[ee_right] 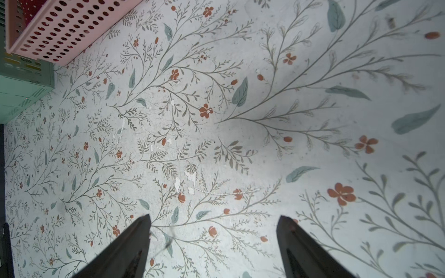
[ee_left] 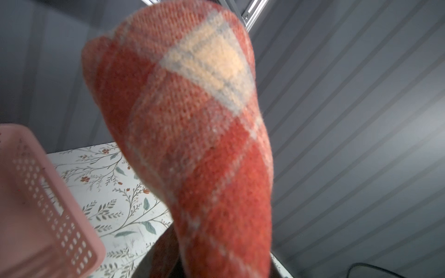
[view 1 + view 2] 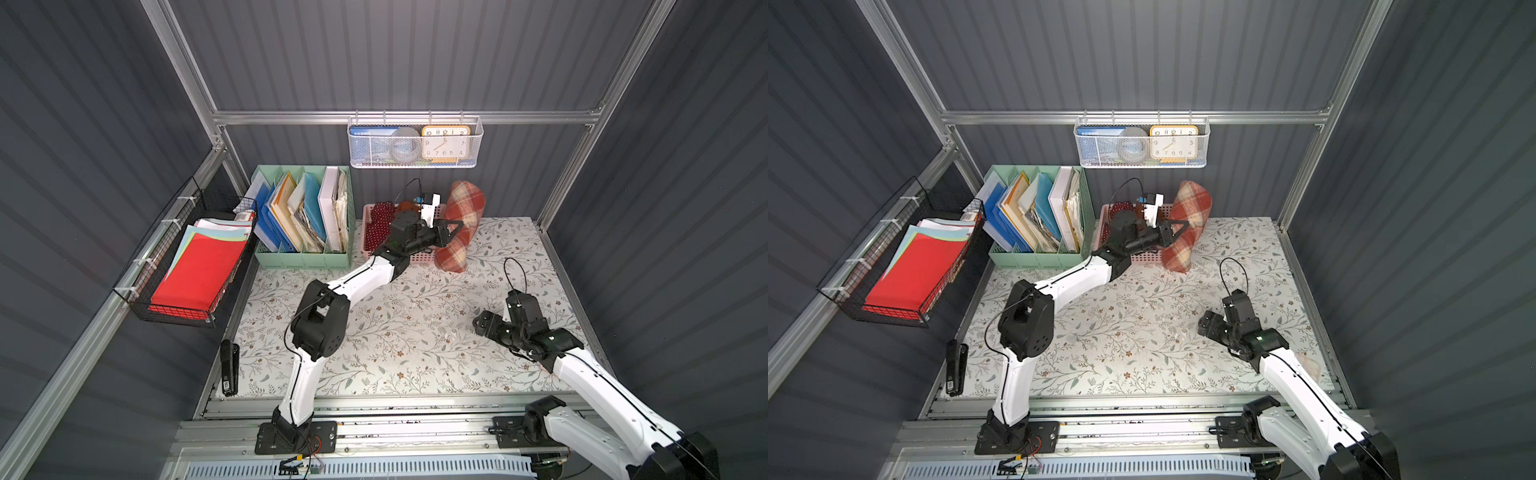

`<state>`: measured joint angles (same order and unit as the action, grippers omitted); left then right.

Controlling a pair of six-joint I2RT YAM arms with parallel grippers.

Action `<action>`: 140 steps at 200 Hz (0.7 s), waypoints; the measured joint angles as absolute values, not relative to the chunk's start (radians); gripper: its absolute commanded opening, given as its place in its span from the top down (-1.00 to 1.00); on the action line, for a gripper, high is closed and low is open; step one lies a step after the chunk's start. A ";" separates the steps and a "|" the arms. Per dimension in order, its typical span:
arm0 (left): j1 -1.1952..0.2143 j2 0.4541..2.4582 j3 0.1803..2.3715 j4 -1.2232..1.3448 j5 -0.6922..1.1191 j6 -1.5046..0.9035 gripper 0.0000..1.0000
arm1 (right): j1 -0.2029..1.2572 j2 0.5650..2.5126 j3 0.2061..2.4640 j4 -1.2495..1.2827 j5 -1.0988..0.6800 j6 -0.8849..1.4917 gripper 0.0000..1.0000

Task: Roll up the skirts
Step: Pick up the skirt from the center of the board.

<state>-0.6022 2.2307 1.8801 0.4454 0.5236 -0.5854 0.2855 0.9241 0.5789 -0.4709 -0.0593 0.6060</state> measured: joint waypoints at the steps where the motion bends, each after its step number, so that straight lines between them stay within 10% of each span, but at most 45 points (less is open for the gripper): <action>1: -0.602 2.236 1.886 0.443 0.524 -0.583 1.00 | 0.285 0.924 0.579 -0.471 -0.060 0.606 -0.75; 140: -0.513 2.649 2.398 0.443 0.556 -0.489 1.00 | 0.247 1.041 0.562 -0.390 -0.134 0.562 -0.74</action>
<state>-0.5133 2.6488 2.3978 0.4435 0.5556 -0.4889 0.2474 1.0409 0.5617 -0.3897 -0.1345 0.5617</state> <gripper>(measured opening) 0.165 0.872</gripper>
